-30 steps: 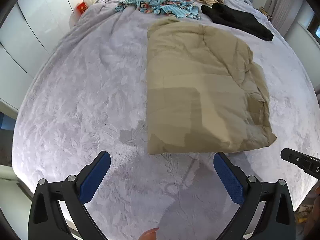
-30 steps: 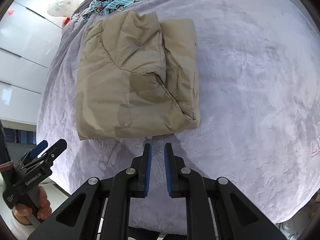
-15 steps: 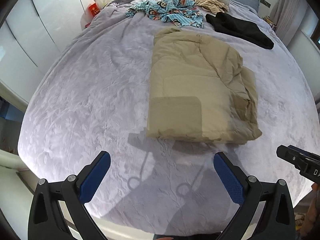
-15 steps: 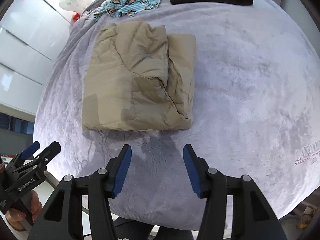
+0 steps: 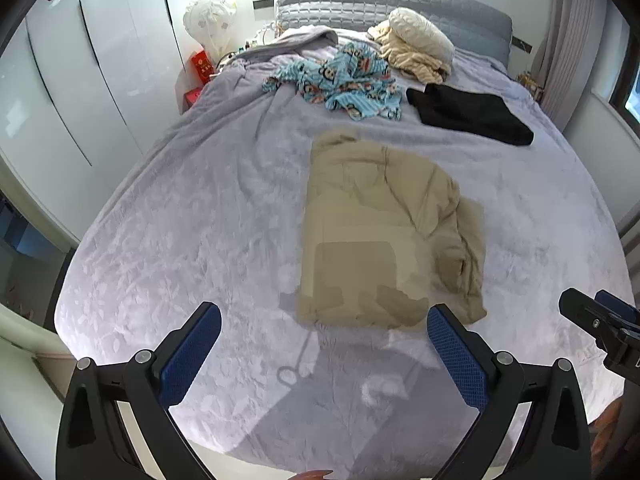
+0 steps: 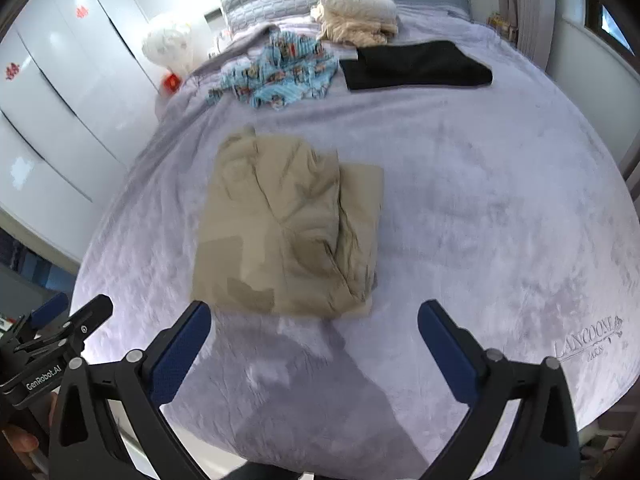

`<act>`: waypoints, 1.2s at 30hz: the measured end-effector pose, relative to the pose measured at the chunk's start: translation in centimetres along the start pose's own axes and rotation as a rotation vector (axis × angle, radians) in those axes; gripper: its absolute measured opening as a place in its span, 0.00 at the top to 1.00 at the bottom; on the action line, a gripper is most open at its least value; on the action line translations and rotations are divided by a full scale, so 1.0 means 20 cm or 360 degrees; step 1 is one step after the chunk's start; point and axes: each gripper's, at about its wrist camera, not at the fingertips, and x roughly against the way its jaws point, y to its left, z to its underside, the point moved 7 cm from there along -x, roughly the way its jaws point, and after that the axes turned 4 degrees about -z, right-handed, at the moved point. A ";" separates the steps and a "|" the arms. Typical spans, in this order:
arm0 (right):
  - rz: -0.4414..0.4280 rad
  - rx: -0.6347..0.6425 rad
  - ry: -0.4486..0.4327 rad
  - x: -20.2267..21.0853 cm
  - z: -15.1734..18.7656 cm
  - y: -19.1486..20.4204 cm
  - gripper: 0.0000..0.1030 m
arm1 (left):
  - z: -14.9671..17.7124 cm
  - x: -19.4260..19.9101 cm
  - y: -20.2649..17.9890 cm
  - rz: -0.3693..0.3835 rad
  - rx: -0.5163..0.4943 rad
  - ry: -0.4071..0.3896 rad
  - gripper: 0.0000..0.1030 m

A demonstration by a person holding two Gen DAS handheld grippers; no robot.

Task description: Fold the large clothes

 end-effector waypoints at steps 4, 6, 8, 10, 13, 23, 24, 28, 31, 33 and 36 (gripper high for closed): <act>0.0057 -0.0009 -0.0070 0.07 -0.05 0.04 0.00 | -0.05 0.06 0.02 -0.0004 0.0012 -0.0031 0.00; 0.0074 -0.0016 -0.0075 0.10 -0.06 0.05 0.00 | -0.07 0.09 0.03 -0.0027 0.0016 -0.0043 0.00; 0.0095 -0.0019 -0.0083 0.12 -0.07 0.05 0.00 | -0.09 0.12 0.04 -0.0049 0.0023 -0.0073 0.00; 0.0126 -0.0010 -0.0099 0.14 -0.08 0.04 0.00 | -0.10 0.15 0.05 -0.0057 0.0020 -0.0095 0.00; 0.0153 0.0004 -0.0109 0.15 -0.08 0.05 0.00 | -0.09 0.17 0.06 -0.0084 0.0011 -0.0108 0.00; 0.0170 0.0058 -0.0108 0.19 -0.09 0.09 0.00 | -0.06 0.20 0.09 -0.0092 0.0054 -0.0099 0.00; 0.0171 0.0062 -0.0107 0.18 -0.09 0.09 0.00 | -0.07 0.20 0.09 -0.0090 0.0056 -0.0098 0.00; 0.0177 0.0059 -0.0109 0.19 -0.09 0.10 0.00 | -0.07 0.19 0.09 -0.0087 0.0056 -0.0095 0.00; 0.0179 0.0062 -0.0109 0.19 -0.10 0.10 0.00 | -0.05 0.19 0.09 -0.0087 0.0059 -0.0092 0.00; 0.0178 0.0063 -0.0107 0.19 -0.10 0.09 0.00 | -0.05 0.19 0.09 -0.0088 0.0059 -0.0092 0.00; 0.0178 0.0065 -0.0108 0.19 -0.10 0.10 0.00 | -0.05 0.19 0.09 -0.0086 0.0063 -0.0091 0.00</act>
